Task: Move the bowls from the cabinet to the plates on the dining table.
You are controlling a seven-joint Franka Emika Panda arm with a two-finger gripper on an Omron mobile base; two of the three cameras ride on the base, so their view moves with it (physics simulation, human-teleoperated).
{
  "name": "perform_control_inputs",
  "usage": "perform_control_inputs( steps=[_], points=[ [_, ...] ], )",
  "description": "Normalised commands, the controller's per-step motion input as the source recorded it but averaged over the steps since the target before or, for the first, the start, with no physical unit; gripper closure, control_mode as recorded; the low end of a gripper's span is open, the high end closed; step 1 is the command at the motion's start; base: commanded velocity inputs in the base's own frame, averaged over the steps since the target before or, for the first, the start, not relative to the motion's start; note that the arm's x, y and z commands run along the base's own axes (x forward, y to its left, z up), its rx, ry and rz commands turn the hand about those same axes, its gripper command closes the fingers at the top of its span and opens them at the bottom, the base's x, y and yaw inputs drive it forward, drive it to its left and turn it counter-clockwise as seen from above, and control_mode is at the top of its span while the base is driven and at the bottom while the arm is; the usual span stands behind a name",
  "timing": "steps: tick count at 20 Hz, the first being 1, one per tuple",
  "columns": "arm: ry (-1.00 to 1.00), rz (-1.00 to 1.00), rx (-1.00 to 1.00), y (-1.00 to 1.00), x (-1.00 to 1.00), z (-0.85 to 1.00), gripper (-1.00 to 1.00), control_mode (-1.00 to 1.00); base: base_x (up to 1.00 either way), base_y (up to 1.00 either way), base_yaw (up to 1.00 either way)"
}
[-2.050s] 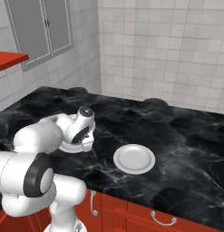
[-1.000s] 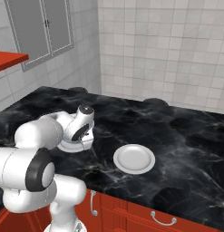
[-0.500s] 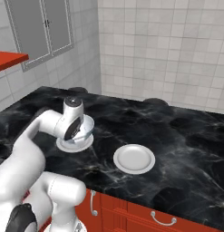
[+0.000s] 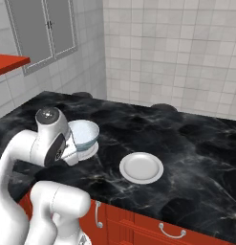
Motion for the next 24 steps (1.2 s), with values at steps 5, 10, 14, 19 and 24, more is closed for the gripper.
perform_control_inputs(
  steps=[5,10,14,19,24],
  points=[
    [-0.22,0.2,-0.15,-0.18,-0.83,1.0,-1.0,-1.0,0.0,0.0,0.0],
    [-0.14,0.24,-0.15,-0.11,-0.89,1.0,-1.0,-1.0,0.0,0.0,0.0],
    [-0.01,0.22,-0.07,-0.13,-1.0,0.92,-1.0,-1.0,0.0,0.0,0.0],
    [0.01,0.07,-0.01,-0.24,-1.0,0.54,-1.0,-1.0,0.0,0.0,0.0],
    [0.01,0.0,0.0,-0.15,-0.87,0.11,-1.0,-1.0,0.0,0.0,0.0]
  ],
)
